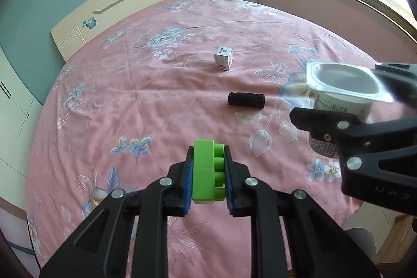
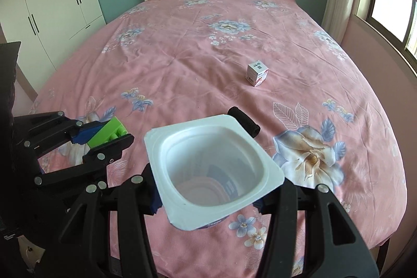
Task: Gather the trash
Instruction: 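Lift the green brick and yogurt cup and carry both toward the trash bin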
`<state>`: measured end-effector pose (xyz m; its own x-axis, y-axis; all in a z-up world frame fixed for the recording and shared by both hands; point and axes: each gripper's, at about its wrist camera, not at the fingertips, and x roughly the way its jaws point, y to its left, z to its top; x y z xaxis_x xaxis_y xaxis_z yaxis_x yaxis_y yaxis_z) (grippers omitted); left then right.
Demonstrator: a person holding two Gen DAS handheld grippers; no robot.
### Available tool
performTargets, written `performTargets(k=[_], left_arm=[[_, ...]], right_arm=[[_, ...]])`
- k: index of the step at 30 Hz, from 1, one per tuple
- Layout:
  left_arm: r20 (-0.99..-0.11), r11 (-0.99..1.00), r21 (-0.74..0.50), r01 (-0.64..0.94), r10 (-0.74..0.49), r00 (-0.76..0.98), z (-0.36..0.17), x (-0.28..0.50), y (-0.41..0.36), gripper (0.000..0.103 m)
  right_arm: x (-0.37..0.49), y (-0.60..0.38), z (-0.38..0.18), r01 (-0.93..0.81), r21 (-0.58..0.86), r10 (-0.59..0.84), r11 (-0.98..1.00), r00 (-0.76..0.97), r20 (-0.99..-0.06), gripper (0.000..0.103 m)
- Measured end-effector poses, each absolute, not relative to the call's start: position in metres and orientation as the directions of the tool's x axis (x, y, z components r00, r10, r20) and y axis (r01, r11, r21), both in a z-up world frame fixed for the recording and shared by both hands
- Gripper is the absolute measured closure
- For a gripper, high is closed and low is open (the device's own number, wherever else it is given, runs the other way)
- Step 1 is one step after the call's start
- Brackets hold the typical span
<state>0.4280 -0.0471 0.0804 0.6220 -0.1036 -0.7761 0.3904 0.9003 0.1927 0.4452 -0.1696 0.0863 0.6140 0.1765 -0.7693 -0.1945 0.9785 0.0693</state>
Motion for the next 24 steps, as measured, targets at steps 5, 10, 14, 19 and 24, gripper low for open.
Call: performTargets(k=[5,10,14,19,24], left_arm=[[-0.728,0.918,0.226,0.327,-0.063,0.682,0.13,0.381,-0.032,0.08],[-0.675,0.921,0.266,0.284,-0.032,0.737,0.168,0.333,-0.023,0.08],[-0.65,0.92,0.294,0.258,-0.005,0.76,0.186,0.298,-0.019,0.08],[-0.624,0.918,0.308,0.248,-0.002,0.781,0.205,0.255,-0.016,0.08],[-0.601,0.908,0.34,0.244,0.01,0.799,0.209,0.223,-0.013,0.08]], right_arm=[[0.394,-0.164,0.138,-0.241,0.04,0.195,0.97,0.664,-0.722,0.051],[0.345,-0.157,0.176,-0.286,0.01,0.213,0.958,0.693,-0.689,0.05],[0.307,-0.149,0.197,-0.315,-0.019,0.222,0.949,0.71,-0.669,0.05],[0.261,-0.137,0.22,-0.35,-0.056,0.235,0.935,0.731,-0.64,0.05],[0.225,-0.126,0.232,-0.373,-0.099,0.236,0.922,0.747,-0.621,0.05]])
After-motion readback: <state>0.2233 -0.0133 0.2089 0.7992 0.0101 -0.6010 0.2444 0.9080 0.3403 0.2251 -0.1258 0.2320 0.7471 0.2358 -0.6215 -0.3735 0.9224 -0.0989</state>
